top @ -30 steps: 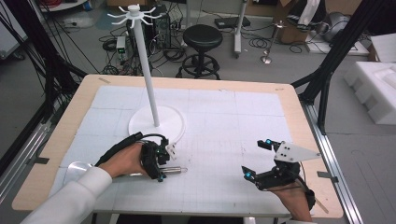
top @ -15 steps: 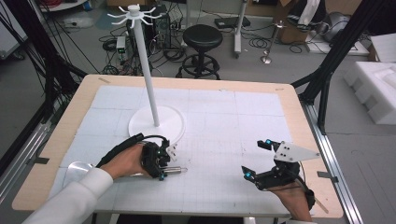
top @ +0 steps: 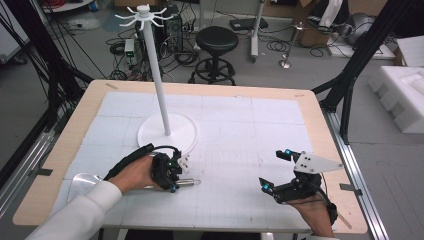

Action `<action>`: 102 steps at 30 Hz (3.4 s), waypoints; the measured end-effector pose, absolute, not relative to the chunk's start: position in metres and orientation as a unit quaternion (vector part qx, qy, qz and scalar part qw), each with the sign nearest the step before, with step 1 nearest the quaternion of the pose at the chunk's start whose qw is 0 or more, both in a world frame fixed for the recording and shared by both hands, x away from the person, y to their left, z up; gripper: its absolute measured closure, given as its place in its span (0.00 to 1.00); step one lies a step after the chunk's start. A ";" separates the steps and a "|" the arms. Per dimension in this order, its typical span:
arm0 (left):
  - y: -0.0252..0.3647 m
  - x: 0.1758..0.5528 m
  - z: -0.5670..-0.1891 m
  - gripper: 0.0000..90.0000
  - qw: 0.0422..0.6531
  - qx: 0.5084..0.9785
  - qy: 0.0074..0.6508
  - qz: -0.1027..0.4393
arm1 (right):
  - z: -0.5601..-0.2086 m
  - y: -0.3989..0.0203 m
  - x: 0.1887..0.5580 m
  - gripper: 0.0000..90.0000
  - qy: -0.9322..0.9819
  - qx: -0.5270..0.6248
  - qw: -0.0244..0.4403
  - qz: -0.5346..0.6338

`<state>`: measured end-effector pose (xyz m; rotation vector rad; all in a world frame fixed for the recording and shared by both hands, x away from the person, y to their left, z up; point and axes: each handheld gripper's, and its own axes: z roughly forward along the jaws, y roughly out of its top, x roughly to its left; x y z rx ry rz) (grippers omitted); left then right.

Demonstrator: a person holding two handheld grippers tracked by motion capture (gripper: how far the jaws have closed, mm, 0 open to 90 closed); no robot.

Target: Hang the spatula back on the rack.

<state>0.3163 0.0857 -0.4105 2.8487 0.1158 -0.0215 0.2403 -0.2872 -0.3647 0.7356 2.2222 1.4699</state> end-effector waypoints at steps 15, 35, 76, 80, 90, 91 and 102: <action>0.085 0.315 -0.408 0.77 0.141 0.989 0.046 -0.013 | -0.364 -0.288 0.240 0.01 0.789 0.262 0.189 0.523; 0.128 0.313 -0.355 0.77 0.252 0.965 0.070 0.023 | -0.364 -0.287 0.240 0.01 0.788 0.261 0.189 0.524; 0.204 0.309 -0.252 0.77 0.404 0.895 0.156 0.105 | -0.366 -0.287 0.241 0.01 0.788 0.266 0.186 0.523; 0.210 0.310 -0.244 0.77 0.424 0.885 0.162 0.104 | -0.366 -0.288 0.241 0.01 0.788 0.267 0.186 0.523; 0.218 0.312 -0.226 0.77 0.442 0.872 0.172 0.120 | -0.366 -0.288 0.241 0.01 0.789 0.265 0.186 0.522; 0.218 0.313 -0.225 0.77 0.445 0.870 0.172 0.122 | -0.366 -0.288 0.241 0.01 0.789 0.265 0.186 0.522; 0.229 0.317 -0.205 0.77 0.462 0.854 0.192 0.140 | -0.367 -0.289 0.241 0.01 0.788 0.269 0.185 0.522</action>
